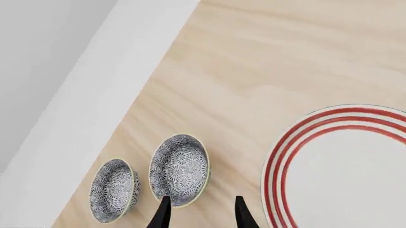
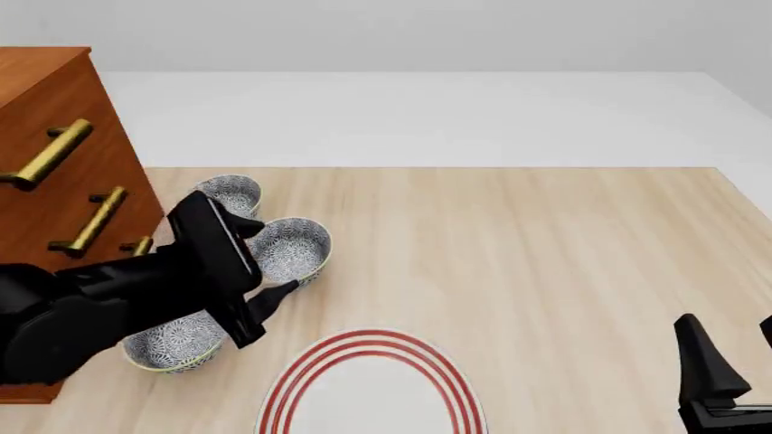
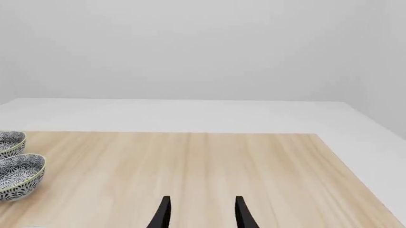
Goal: Pick up the bowl and put it in the middle on the plate.
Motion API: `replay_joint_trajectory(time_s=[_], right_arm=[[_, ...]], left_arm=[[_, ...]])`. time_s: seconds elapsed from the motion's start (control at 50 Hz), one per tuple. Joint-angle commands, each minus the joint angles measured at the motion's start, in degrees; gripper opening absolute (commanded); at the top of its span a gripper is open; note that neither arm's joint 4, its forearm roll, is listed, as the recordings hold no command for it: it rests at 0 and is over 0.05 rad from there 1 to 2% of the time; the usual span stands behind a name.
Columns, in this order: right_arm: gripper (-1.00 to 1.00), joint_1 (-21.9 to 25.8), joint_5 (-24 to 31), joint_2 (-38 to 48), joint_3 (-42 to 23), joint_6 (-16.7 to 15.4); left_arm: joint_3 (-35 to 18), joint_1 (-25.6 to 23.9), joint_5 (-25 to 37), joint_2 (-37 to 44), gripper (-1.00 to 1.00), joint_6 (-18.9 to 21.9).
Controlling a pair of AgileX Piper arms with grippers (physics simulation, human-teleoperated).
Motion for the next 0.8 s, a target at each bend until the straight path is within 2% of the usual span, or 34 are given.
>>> replay_joint_trajectory(time_s=[0.02,0.1,0.14,0.26,0.34,0.4,0.46,0.48,0.52,0.54,0.6,0.8], right_arm=[[1.0,0.0,-0.1,0.0,0.0,-0.2],[1.0,0.0,0.0,0.0,0.0,0.1],[1.0,0.0,-0.1,0.0,0.0,-0.2],[1.0,0.0,0.0,0.0,-0.1,-0.1],[1.0,0.0,0.0,0.0,0.0,0.0],[1.0,0.0,0.0,0.0,0.0,-0.1],[1.0,0.0,0.0,0.0,0.0,0.0],[1.0,0.0,0.0,0.0,-0.1,-0.2],[1.0,0.0,0.1,0.0,-0.1,0.0],[1.0,0.0,0.2,0.0,-0.1,0.1],[1.0,0.0,-0.1,0.0,0.0,-0.1],[1.0,0.0,0.2,0.0,-0.1,0.1]], left_arm=[[-1.4,0.7,0.0,3.7,1.0,1.5],[-2.7,0.5,1.6,4.8,1.0,1.0],[-2.0,2.0,1.4,4.9,1.0,3.8],[-3.4,1.3,1.9,6.8,1.0,4.7],[-4.6,1.3,2.8,7.7,1.0,4.0],[-6.1,-0.8,4.3,9.2,1.0,3.1],[-5.8,0.6,4.0,9.9,1.0,5.7],[-6.6,0.4,4.3,10.4,1.0,5.2],[-10.1,-0.5,6.1,11.0,1.0,1.6],[-10.5,-0.1,6.3,11.2,1.0,1.5],[-9.6,1.3,5.7,12.6,1.0,3.7],[-11.8,1.1,7.0,16.7,1.0,4.2]])
